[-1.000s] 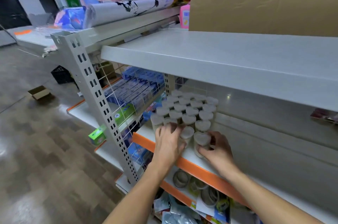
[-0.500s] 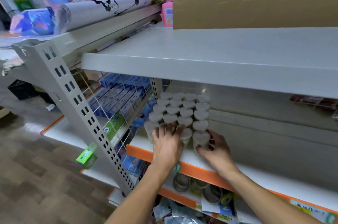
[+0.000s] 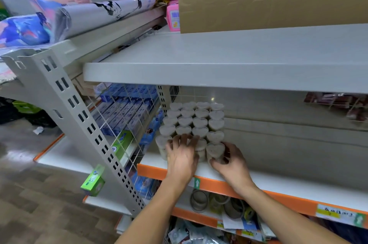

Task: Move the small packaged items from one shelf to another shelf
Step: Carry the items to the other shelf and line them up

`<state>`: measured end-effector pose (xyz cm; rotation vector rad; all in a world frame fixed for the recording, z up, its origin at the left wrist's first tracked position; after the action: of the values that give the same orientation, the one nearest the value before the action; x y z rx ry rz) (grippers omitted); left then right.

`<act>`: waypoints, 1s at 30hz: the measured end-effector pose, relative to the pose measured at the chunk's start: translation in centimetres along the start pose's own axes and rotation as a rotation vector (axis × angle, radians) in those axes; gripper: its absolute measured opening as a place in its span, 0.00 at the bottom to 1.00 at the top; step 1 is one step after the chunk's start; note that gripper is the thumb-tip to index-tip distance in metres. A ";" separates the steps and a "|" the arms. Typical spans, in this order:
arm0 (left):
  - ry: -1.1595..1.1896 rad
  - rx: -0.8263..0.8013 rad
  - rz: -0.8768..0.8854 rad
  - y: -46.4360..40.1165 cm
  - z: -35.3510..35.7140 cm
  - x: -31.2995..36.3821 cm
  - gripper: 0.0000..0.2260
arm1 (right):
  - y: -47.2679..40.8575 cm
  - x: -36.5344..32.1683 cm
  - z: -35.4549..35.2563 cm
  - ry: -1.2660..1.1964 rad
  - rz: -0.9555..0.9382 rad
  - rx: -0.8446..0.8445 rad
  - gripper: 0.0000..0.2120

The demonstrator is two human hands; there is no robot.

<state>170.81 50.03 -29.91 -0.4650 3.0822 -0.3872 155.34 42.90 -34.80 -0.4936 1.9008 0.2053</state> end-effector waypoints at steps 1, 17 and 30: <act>0.007 -0.003 0.003 0.0 0.0 -0.1 0.29 | 0.0 -0.1 0.0 -0.002 0.001 0.005 0.29; 0.088 -0.029 0.039 -0.2 0.1 -1.0 0.24 | -0.4 0.2 0.1 -0.003 0.060 0.061 0.25; 0.150 -0.074 0.087 0.2 -0.7 -0.2 0.27 | -0.9 -0.2 -0.6 0.037 0.154 0.010 0.37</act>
<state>170.97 50.44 -29.25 -0.3148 3.2574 -0.3216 155.27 41.92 -34.33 -0.3471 1.9762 0.2892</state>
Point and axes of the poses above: each hand's wrist, its own y-axis away from the middle knuckle, its own z-axis out of the palm, x = y × z, the point moved 3 cm from there along -y, towards the middle knuckle, and after that the axes turned 8 degrees about -x, right-handed, at the moved point
